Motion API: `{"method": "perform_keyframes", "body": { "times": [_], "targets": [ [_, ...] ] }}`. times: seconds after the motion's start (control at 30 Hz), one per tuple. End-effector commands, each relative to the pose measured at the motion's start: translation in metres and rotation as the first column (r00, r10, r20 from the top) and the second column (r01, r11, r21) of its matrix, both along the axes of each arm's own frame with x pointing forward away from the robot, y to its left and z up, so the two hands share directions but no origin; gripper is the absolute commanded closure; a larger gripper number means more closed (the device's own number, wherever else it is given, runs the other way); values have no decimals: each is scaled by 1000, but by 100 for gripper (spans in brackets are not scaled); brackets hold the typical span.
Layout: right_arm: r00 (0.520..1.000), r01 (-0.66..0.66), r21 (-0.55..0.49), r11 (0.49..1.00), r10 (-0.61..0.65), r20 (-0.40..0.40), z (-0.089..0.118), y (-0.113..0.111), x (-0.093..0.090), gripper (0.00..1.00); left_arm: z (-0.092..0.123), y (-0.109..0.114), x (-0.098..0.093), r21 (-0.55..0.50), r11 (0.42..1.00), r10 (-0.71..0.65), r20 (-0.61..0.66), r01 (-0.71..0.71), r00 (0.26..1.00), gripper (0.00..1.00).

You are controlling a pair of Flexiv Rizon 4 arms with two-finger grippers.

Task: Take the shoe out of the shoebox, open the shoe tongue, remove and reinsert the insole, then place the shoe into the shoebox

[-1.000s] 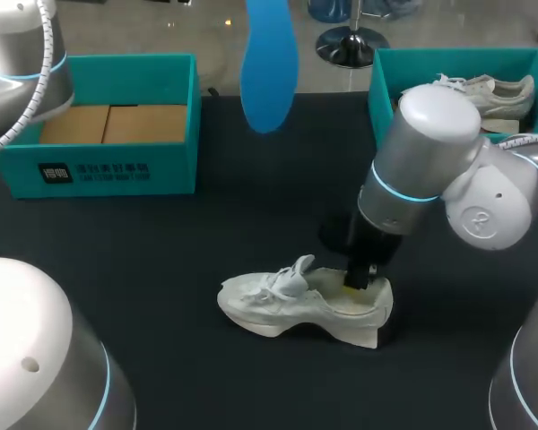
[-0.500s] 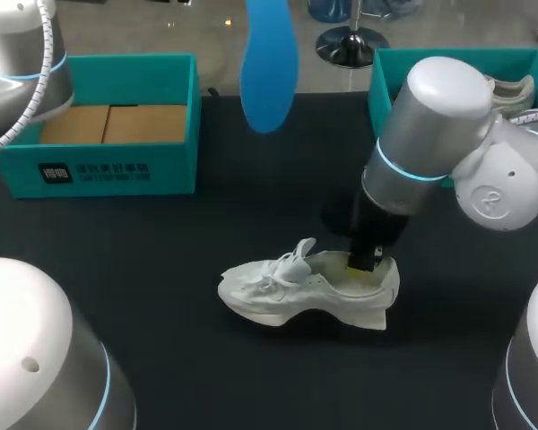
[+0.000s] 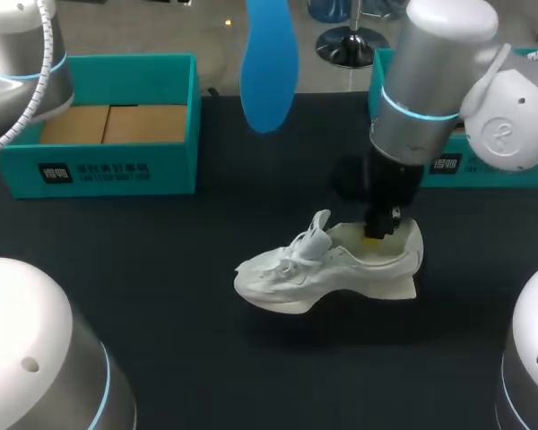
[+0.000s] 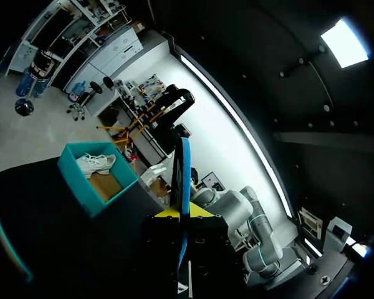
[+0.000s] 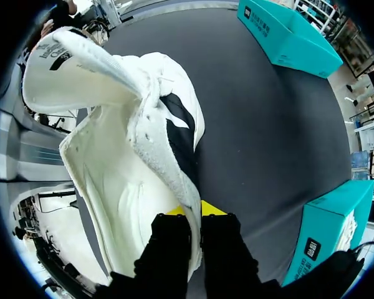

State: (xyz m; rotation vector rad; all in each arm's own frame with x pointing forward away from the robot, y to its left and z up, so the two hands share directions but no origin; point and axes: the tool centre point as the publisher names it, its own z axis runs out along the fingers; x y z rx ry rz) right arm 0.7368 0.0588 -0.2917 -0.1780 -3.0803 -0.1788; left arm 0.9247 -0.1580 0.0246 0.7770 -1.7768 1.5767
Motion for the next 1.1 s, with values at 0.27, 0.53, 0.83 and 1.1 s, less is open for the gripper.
{"method": "perform_keyframes", "body": {
  "times": [0.27,0.53,0.83,1.1],
  "targets": [
    [1000,0,-8,1000,0,-4,-1,4,3,100,0,0,1,1,1000,-3,0,3,1000,100],
    [1000,0,-8,1000,0,-4,-1,4,3,100,0,0,1,1,1000,-3,0,3,1000,100],
    [806,585,-112,803,-591,-21,-10,-11,-7,100,0,0,1,1,1000,-3,0,3,1000,100],
    [569,823,-52,566,-821,56,-24,-22,-26,100,0,0,1,1,1000,-3,0,3,1000,100]
  ]
}}
